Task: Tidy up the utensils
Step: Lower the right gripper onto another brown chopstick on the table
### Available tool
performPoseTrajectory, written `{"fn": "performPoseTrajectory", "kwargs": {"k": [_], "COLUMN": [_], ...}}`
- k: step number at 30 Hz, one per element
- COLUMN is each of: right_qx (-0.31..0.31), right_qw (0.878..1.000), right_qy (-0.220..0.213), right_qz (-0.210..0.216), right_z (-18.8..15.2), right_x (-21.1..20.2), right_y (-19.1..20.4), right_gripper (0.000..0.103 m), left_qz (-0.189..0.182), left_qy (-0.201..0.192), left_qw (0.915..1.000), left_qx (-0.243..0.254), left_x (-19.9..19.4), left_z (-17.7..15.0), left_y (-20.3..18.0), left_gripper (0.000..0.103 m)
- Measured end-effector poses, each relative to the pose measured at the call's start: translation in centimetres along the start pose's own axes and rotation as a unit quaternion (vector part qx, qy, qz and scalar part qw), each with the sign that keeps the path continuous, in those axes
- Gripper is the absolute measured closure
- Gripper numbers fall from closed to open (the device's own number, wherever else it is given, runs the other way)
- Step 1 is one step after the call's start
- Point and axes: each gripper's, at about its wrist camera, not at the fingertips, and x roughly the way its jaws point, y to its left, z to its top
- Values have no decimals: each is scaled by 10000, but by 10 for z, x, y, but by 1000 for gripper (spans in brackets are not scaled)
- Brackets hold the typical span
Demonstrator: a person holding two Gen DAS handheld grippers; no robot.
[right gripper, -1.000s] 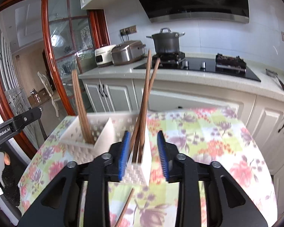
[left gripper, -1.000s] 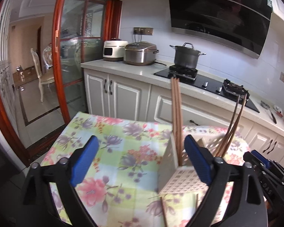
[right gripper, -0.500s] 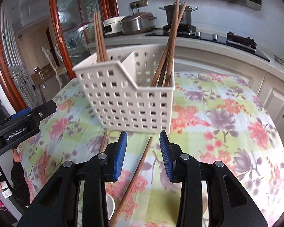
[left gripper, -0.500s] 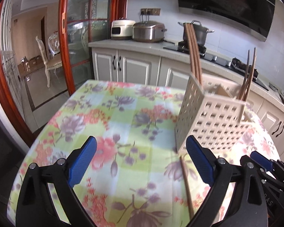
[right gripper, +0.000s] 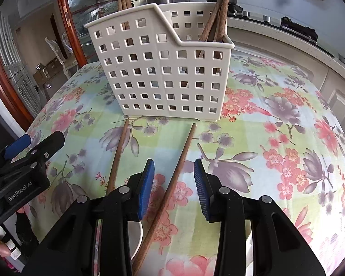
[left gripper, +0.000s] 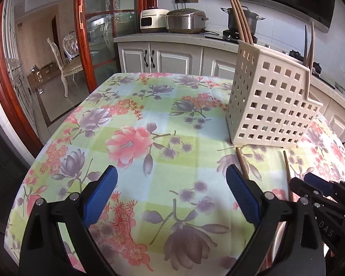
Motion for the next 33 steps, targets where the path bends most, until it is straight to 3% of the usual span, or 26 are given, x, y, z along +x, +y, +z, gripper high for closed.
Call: {"fn": "performPoseTrajectory", "kwargs": {"k": [10,16,17,23,27,33], "right_qx": [-21,-125,-168,-315,-310,-329], "right_qw": [9992,9987,9986,9984,9985,9986], "right_qy": [327,363,359,333,333,322], "right_qz": [-241,-326,-350,-337,-297,-257], "right_z": [0,-2,-2,-7,-9,-13], "right_x": [17,18,17,13,11,8], "right_y": [0,-1,-1,0,-4,-6], "right_gripper": [69,83,90,94,95,96], "left_qz": [-6,-98,-114,-291,-531,-634], "left_qy": [117,121,136,270,409,545], "left_qw": [9999,9998,9997,9986,9967,9949], "left_qx": [63,121,149,343,462,568], "left_x": [7,6,6,8,12,25], "left_z": [-9,-11,-11,-15,-15,-9], "left_y": [1,-3,-5,-22,-35,-53], "left_gripper": [11,11,11,12,23,31]}}
